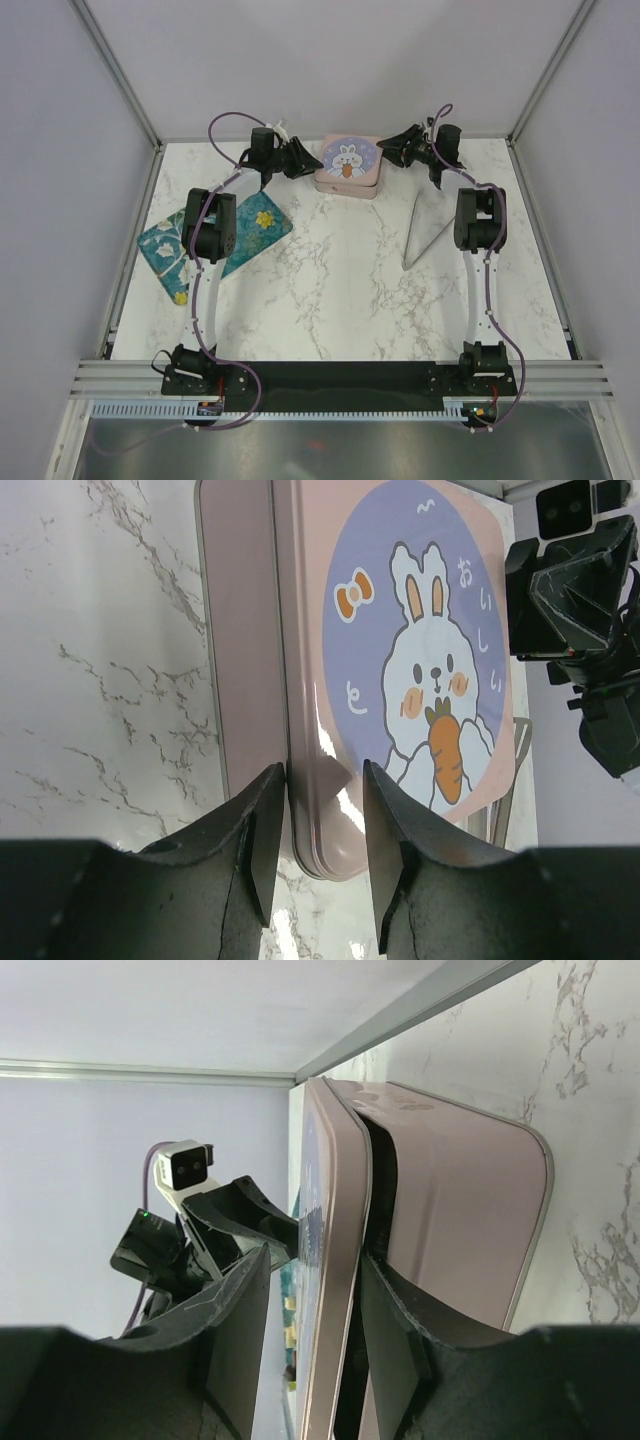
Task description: Pack the chocolate
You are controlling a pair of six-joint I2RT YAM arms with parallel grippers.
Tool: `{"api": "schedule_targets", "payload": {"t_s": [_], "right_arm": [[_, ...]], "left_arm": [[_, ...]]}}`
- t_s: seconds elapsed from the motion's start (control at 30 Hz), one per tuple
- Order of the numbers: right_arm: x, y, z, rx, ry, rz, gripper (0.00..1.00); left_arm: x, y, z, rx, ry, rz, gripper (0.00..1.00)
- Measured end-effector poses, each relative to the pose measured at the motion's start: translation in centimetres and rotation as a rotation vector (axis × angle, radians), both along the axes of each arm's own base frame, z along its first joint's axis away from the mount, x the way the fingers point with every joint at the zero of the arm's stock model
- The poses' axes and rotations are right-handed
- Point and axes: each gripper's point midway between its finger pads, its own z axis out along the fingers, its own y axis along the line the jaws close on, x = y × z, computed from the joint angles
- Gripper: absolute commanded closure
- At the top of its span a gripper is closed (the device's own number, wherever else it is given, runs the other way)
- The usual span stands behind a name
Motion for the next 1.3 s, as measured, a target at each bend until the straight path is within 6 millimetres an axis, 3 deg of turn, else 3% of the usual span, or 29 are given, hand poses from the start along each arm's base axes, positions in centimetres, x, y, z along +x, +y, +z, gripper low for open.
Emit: {"api": "schedule_targets", "payload": {"t_s": [0.17, 0.37, 0.57, 0.73, 1.1, 1.3], "right_arm": [[-0.2, -0.3, 0.6, -0.068, -0.004, -0.033, 0.39], [-0.5, -1.4, 1.0, -0.18, -0.001, -0.103, 0.35], [-0.1, -4.2, -0.2, -0.309, 0.033, -0.191, 0.34], [-0.3, -5.3, -1.6, -0.374, 0.071, -0.217, 0.33], [-1.2, -1.6, -2.4, -0.422, 0.057, -0.158, 0.31], [-1.1, -1.8, -2.5, -0.431, 0.06, -0.171, 0.3]], "left_arm": [[0.0, 0.0, 0.0, -0.001, -0.001, -0.002, 0.56], [-0.1, -0.1, 0.1, -0.004, -0.003, -0.007, 0.56], [0.0, -0.4, 0.1, -0.01, -0.007, -0.017, 0.56], [-0.1, -0.6, 0.1, -0.01, -0.007, -0.021, 0.55], [0.1, -0.4, 0.0, -0.005, -0.008, -0.009, 0.4], [0.6, 0.4, 0.0, 0.001, -0.011, 0.014, 0.41]]}}
